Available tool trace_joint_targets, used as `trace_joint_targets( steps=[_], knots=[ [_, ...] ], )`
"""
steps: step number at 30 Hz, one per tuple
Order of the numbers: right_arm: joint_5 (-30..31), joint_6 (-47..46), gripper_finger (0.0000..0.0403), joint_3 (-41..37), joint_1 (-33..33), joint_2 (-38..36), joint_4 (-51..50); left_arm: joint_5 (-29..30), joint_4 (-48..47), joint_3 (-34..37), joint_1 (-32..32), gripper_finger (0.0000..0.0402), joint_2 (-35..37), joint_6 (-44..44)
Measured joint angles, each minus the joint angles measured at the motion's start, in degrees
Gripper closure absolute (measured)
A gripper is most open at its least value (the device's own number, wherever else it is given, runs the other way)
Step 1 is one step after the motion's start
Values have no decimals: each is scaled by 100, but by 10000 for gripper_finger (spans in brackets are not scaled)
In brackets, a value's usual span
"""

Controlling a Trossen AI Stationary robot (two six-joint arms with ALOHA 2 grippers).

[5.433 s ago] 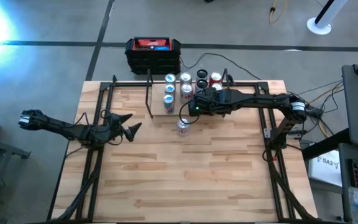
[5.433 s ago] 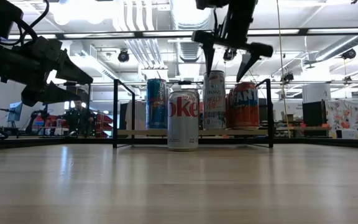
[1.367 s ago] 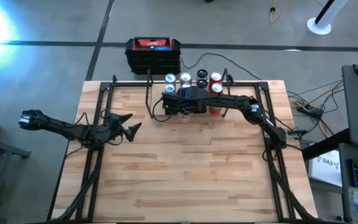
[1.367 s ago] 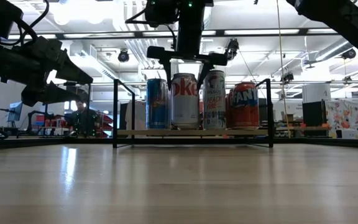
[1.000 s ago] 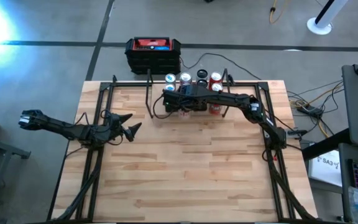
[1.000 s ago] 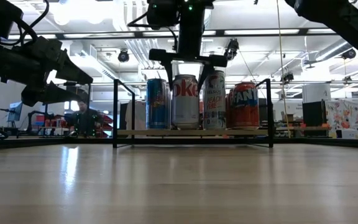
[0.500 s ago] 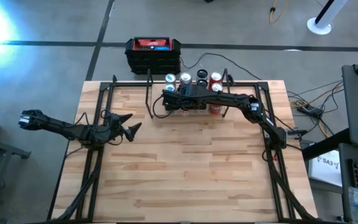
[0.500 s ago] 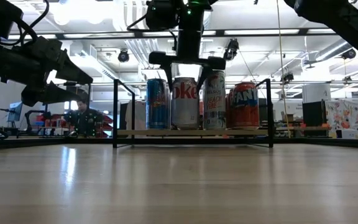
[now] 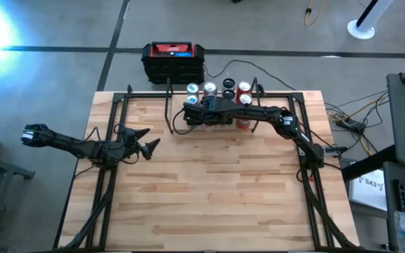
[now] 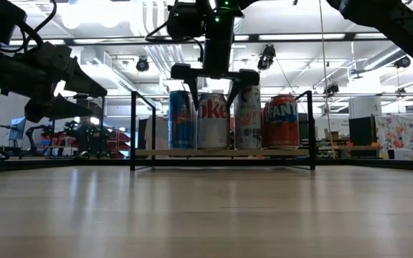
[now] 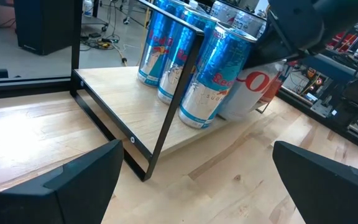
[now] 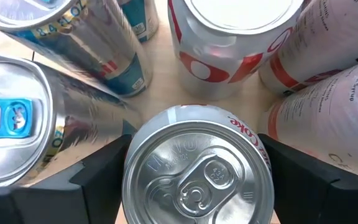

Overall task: Place canned beverage on shelf
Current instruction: Put the silver soda can on the shelf aligned with the other silver soda can

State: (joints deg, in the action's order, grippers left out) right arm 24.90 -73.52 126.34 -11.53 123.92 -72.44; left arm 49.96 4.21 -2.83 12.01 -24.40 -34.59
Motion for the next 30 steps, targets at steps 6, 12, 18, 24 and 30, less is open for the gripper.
trace_joint_targets(
  steps=[6, 12, 18, 24, 30],
  knots=[
    [72, -1, 91, -2, 0, 2, -5, 0, 0, 0, -2, 3, 0, 0],
    [112, 0, 77, -14, -2, 7, -19, 0, 0, 0, 0, 3, 0, -2],
    [250, -96, 77, -15, 0, 7, -33, 0, 0, 0, 0, 3, 0, 0],
    [391, -153, 77, -15, 0, 7, -75, 2, 2, 0, -2, 3, 0, 0],
    [529, -152, 76, -15, 6, 7, -73, 0, 0, 0, -2, 3, 0, -1]
  ],
)
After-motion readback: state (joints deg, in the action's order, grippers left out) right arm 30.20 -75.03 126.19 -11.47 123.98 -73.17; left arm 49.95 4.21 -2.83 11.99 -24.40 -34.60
